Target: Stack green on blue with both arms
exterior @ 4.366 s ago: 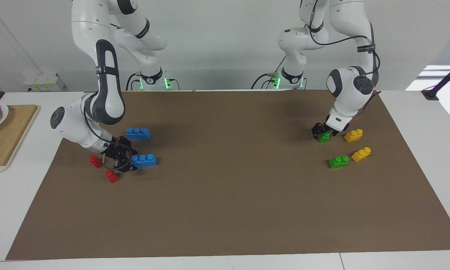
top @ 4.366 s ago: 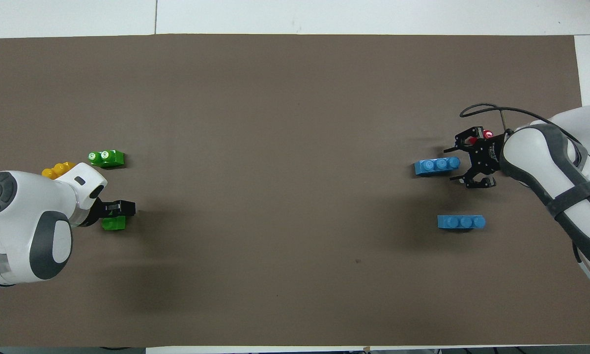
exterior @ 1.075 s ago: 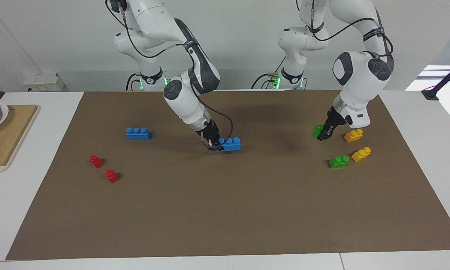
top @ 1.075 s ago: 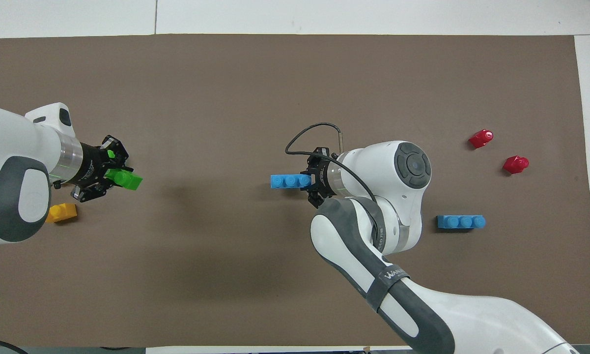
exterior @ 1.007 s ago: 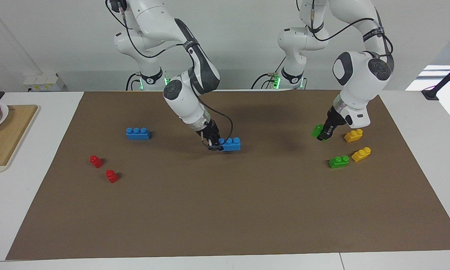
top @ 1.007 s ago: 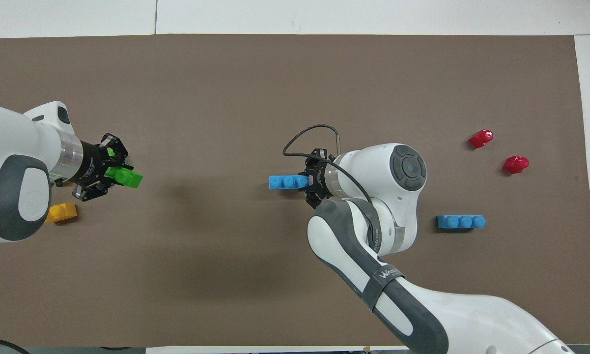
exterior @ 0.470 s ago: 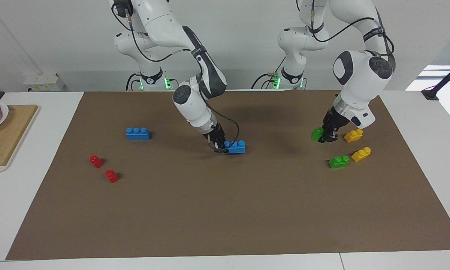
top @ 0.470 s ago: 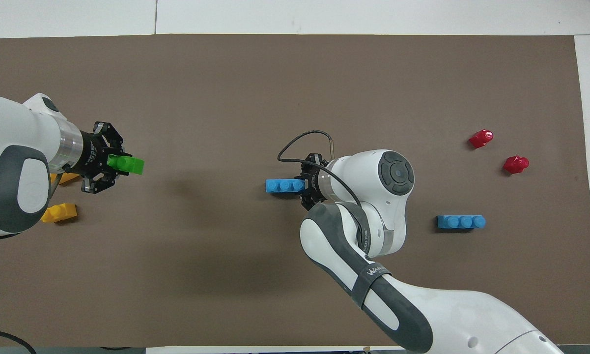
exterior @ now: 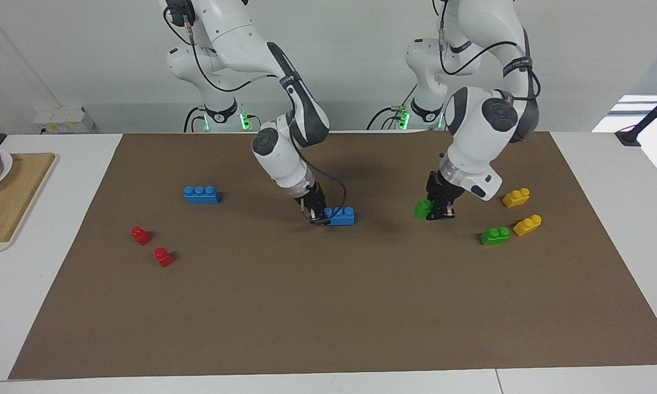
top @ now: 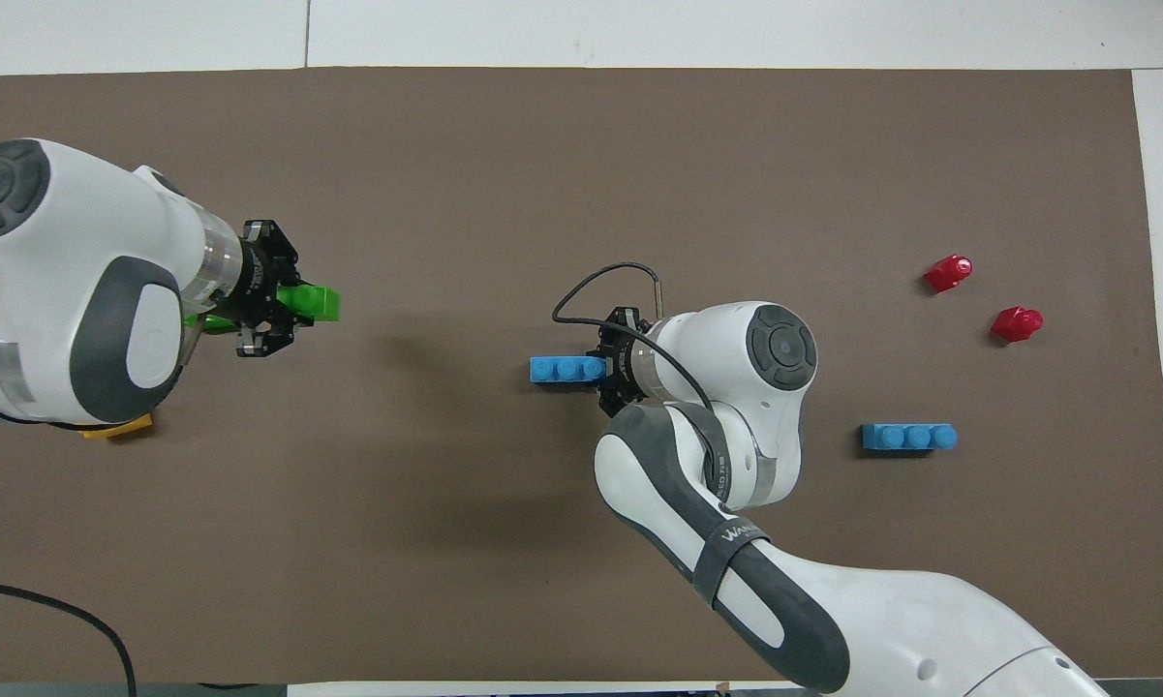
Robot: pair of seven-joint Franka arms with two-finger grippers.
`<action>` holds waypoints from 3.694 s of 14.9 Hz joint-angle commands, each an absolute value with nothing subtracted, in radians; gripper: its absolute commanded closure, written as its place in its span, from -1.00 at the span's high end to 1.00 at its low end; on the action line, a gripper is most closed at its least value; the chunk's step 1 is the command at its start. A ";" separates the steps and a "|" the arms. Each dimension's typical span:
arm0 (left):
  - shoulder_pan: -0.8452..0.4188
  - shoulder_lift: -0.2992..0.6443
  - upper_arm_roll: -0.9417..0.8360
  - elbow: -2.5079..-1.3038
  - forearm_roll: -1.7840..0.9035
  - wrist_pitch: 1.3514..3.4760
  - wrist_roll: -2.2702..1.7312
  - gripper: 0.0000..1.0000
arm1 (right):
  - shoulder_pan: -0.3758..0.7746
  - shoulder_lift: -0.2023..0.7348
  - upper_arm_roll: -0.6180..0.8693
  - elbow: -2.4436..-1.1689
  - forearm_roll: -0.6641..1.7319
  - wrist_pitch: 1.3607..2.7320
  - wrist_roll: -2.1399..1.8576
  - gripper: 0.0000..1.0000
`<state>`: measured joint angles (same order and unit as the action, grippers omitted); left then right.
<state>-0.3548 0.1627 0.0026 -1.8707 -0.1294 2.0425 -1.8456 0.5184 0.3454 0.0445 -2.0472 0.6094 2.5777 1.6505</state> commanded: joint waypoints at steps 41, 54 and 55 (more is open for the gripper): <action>-0.684 0.299 0.015 -1.934 -0.086 2.296 -2.272 -1.00 | 0.514 0.342 0.046 -2.082 0.676 2.629 1.617 -1.00; -0.699 0.333 0.017 -1.956 -0.072 2.304 -2.204 -1.00 | 0.514 0.342 0.046 -2.082 0.676 2.629 1.617 -1.00; -0.699 0.345 0.015 -1.954 -0.051 2.310 -2.204 -1.00 | 0.514 0.342 0.046 -2.082 0.676 2.629 1.617 -1.00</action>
<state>-0.6766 0.3114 0.0005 -1.9138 -0.0783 2.2965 -2.1907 0.5181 0.3435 0.0443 -2.0573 0.6473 2.5897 1.6341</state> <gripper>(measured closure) 0.652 0.656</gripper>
